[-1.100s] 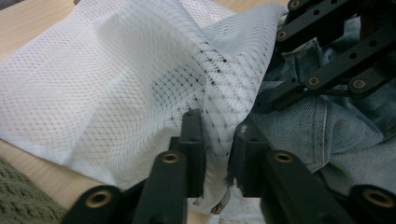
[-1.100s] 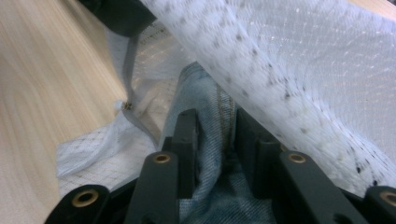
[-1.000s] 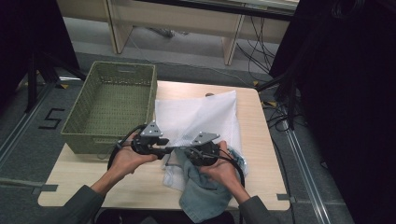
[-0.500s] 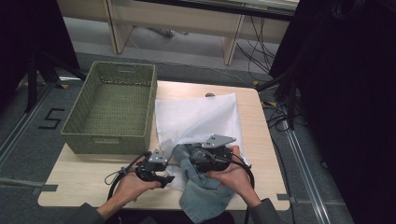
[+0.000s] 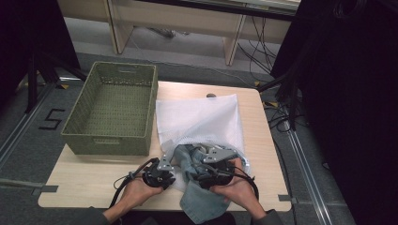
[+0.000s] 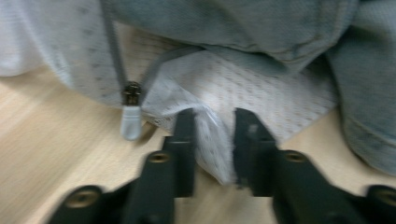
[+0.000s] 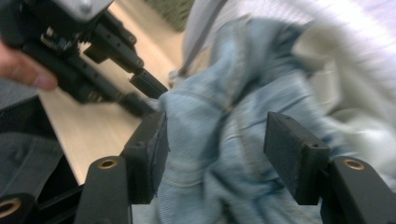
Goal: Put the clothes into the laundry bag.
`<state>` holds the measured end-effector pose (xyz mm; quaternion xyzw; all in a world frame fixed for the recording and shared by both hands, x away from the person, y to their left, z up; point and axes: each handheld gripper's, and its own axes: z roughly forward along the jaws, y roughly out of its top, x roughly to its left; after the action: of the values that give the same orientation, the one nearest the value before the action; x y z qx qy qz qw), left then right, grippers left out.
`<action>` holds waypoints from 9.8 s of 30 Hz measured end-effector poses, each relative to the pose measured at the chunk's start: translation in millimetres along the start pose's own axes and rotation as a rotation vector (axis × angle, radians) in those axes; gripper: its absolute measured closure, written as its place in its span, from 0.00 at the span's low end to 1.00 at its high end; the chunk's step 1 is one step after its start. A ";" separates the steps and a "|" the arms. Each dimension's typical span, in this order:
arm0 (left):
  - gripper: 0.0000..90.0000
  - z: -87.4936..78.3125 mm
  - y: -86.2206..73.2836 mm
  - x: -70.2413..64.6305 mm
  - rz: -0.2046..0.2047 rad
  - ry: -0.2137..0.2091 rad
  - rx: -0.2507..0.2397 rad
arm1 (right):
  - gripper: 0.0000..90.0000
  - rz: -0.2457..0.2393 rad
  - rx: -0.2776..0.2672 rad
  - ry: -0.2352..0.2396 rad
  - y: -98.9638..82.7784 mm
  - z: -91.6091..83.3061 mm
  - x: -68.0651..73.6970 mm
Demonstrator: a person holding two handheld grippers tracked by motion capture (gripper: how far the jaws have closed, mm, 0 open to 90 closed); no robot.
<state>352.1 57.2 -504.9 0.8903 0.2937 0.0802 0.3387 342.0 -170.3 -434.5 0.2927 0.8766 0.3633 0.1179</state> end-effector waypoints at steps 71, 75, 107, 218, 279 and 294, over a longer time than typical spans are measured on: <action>0.96 -11.6 -7.0 -8.4 0.175 -0.049 0.066 | 0.91 -0.161 0.255 -0.094 -9.5 52.4 -25.3; 0.96 -10.3 -8.0 -11.5 0.141 -0.048 0.046 | 0.95 -0.152 0.182 -0.158 18.6 60.9 -37.8; 0.94 -11.3 -6.8 -8.3 0.155 -0.055 0.062 | 0.52 0.005 0.022 -0.015 29.2 35.8 -30.1; 0.98 47.5 40.9 -53.1 0.178 -0.060 -0.089 | 0.85 0.153 0.205 -0.099 5.7 78.0 -82.1; 0.91 38.9 42.6 -52.2 0.241 -0.097 0.004 | 0.81 0.197 0.049 -0.324 23.3 74.0 -148.9; 0.48 -45.7 22.1 -27.1 0.059 -0.075 -0.100 | 0.61 0.159 -0.078 -0.330 28.6 15.3 -160.6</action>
<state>324.8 53.7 -454.4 0.8830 0.2501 0.0713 0.3908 489.3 -241.6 -426.1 0.4121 0.8046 0.3522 0.2424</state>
